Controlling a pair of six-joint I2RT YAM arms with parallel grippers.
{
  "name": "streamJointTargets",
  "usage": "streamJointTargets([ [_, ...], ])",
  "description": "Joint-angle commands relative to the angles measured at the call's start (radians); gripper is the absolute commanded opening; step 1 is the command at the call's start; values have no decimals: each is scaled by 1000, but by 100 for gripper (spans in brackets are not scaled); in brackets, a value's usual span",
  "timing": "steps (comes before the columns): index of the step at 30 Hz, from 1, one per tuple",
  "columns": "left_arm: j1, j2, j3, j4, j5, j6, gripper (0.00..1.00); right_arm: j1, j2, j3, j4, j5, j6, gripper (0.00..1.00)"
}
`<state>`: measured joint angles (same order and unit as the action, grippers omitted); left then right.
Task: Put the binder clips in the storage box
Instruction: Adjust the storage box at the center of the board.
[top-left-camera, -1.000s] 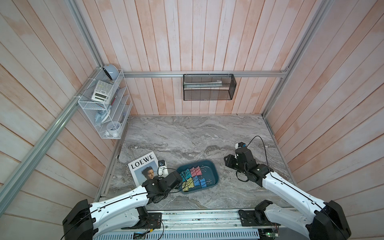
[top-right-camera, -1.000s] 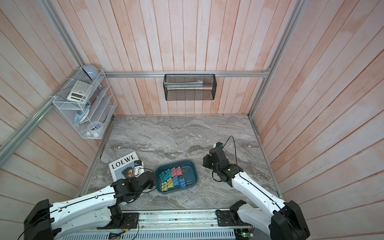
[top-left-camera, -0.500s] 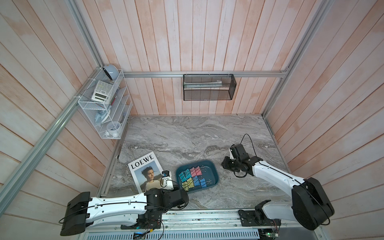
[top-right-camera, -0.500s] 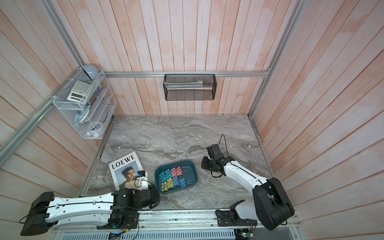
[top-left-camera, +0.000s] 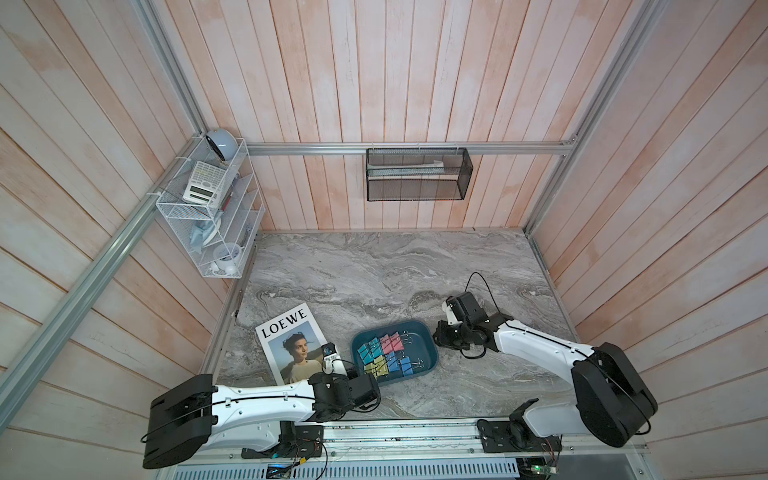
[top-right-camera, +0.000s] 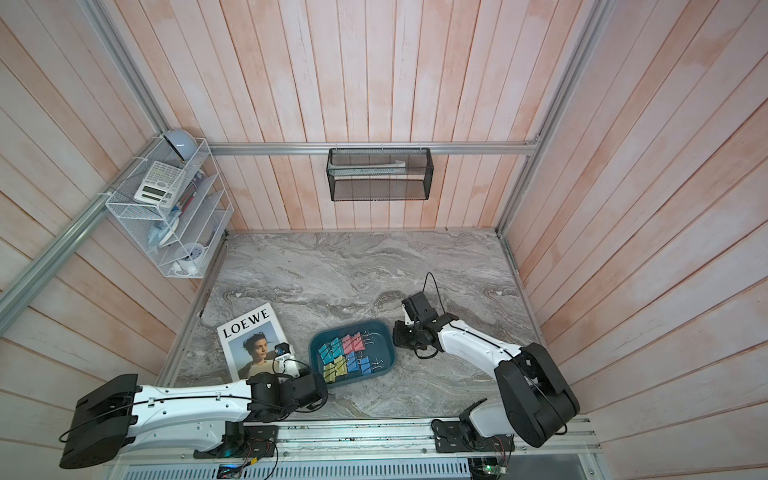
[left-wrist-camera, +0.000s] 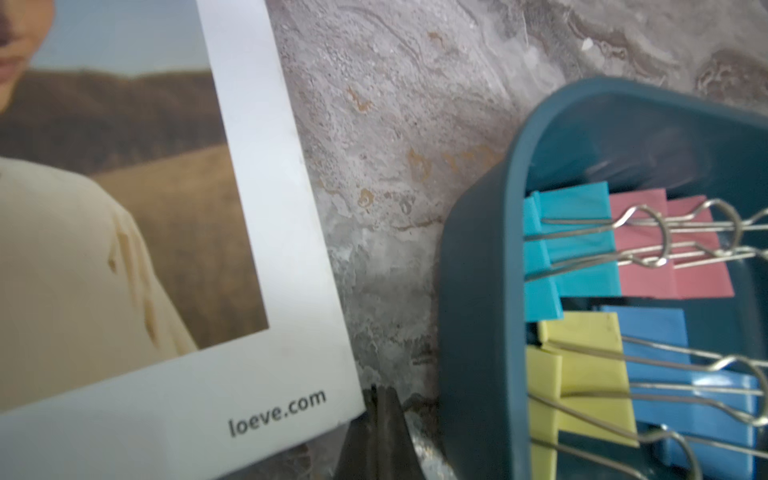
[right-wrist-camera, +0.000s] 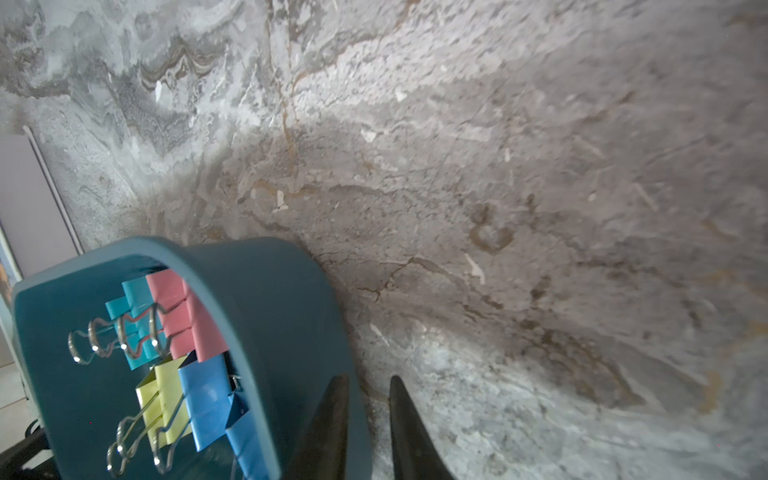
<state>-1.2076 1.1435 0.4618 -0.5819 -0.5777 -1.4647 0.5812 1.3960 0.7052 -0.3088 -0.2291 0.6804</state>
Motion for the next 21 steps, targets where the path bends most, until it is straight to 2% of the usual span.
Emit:
streamJointTargets([
  [1, 66, 20, 0, 68, 33, 109, 0, 39, -6, -15, -13, 10, 31, 22],
  [6, 126, 46, 9, 94, 44, 166, 0, 92, -20, -34, -18, 30, 68, 22],
  [11, 168, 24, -5, 87, 39, 204, 0, 111, -79, -67, -21, 26, 89, 22],
  [15, 184, 2, 0, 57, 19, 220, 1, 111, -126, -63, -78, 68, 79, 24],
  [19, 212, -48, 23, -40, -24, 242, 20, 22, -174, -21, -183, 118, -14, 30],
  [20, 241, -60, 33, -54, -28, 261, 26, -9, -193, -5, -202, 134, -48, 32],
  [21, 266, -73, 47, -62, -34, 295, 38, -43, -218, 16, -212, 159, -93, 35],
])
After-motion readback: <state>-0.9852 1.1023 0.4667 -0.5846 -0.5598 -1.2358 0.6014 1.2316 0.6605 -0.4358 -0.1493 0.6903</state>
